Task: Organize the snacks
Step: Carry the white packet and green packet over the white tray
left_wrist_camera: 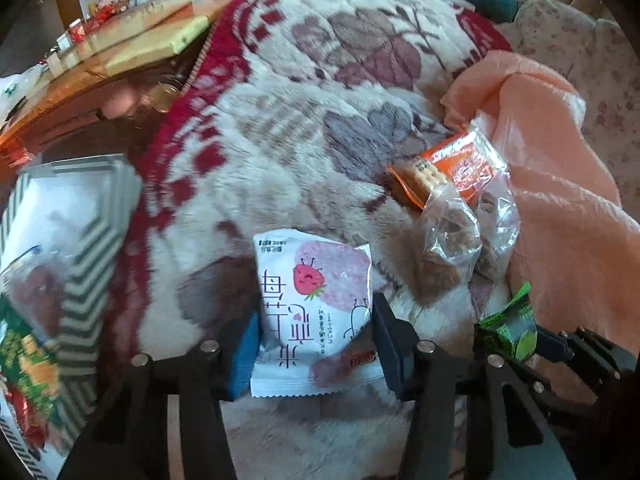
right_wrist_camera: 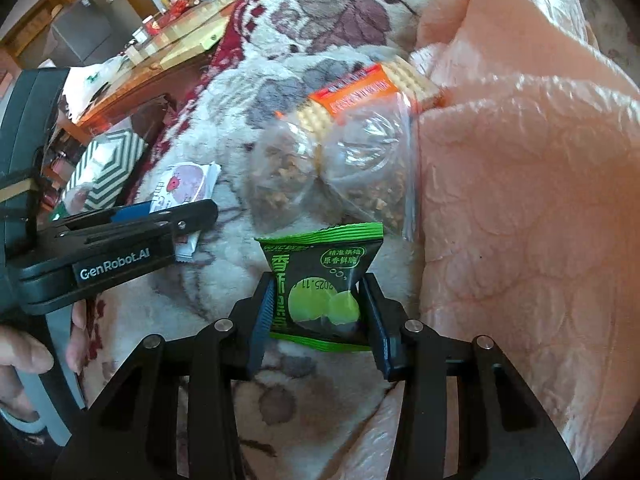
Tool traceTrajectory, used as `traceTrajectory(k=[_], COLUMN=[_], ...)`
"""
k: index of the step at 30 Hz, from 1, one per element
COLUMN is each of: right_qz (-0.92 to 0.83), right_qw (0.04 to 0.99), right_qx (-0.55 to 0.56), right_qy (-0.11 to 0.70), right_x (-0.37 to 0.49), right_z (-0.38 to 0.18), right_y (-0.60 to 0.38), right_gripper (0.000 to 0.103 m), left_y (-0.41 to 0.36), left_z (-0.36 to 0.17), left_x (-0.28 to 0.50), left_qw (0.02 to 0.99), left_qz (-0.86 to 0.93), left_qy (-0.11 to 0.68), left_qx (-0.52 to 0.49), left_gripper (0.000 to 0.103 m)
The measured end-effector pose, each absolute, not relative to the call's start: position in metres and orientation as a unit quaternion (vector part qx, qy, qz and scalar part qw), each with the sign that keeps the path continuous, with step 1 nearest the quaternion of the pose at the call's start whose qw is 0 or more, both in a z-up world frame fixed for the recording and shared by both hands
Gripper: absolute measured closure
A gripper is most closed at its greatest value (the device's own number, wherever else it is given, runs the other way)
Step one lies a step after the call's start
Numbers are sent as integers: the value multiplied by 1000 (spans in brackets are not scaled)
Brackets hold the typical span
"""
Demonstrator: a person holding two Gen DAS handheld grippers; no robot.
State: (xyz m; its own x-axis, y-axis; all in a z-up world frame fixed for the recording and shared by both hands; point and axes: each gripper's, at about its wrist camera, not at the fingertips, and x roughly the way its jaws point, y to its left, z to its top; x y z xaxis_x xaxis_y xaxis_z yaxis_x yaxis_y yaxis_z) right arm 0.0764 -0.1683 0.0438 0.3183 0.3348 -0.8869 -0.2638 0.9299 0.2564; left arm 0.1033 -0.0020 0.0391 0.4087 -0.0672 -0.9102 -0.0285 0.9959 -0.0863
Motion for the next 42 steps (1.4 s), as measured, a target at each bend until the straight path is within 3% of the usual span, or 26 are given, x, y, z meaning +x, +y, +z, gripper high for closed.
traceTrajectory(k=[42], right_qz=[324], right_qw=[785], right_qx=[-70], right_qy=[523], right_x=[11], right_z=[97], right_y=[-3], right_gripper=[65], left_y=[162], left_z=[98], left_x=[-38], left_qw=[877], left_qz=[127], left_qy=[456], left_qx=[-84], left_gripper=[48])
